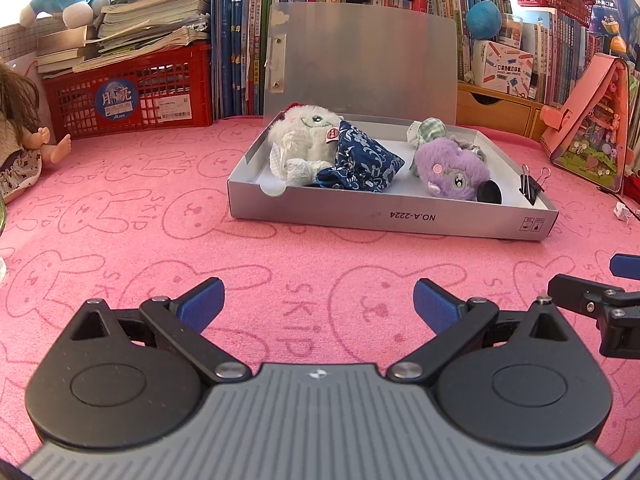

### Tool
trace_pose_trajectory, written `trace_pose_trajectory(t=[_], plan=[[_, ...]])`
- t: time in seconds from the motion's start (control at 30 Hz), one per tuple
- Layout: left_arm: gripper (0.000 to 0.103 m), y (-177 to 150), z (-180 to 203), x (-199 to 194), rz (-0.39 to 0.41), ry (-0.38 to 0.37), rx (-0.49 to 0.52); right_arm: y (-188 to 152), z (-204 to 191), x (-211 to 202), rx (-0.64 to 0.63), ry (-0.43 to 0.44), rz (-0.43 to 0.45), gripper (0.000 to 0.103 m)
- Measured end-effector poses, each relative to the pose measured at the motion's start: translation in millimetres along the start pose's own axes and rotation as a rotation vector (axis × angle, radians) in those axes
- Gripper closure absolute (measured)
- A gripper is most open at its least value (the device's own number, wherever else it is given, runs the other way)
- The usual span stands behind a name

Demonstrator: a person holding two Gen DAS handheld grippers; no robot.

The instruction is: Organize objects

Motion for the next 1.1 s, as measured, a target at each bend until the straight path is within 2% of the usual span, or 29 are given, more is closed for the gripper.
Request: trace_pose_trajectory(t=[0.33,0.5,1.1], plan=[[0.001,-14,-7,-2,-0.016,0.016,-0.01,-20,4,2,0.004,-0.016,-0.031,0.0],[0.001,-16,-8,-1,-0.027,0.015,-0.028,-22,1,3,-0.003,-0.019,-0.028,0.0],[0.0,-19,-3,2,-0.044,0.036,0.012,-26,-4,7,-0.041,-0.027,-0.057,0.0]])
Point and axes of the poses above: each gripper's, at about its wrist camera, not at the fingertips, and x roughly the way its jaws point, z to its right, y to its top, the point moved 10 cm from there along x, roughly the way its jaws point, and after that the axes turned 2 degrees about z, right-handed, at the moved point
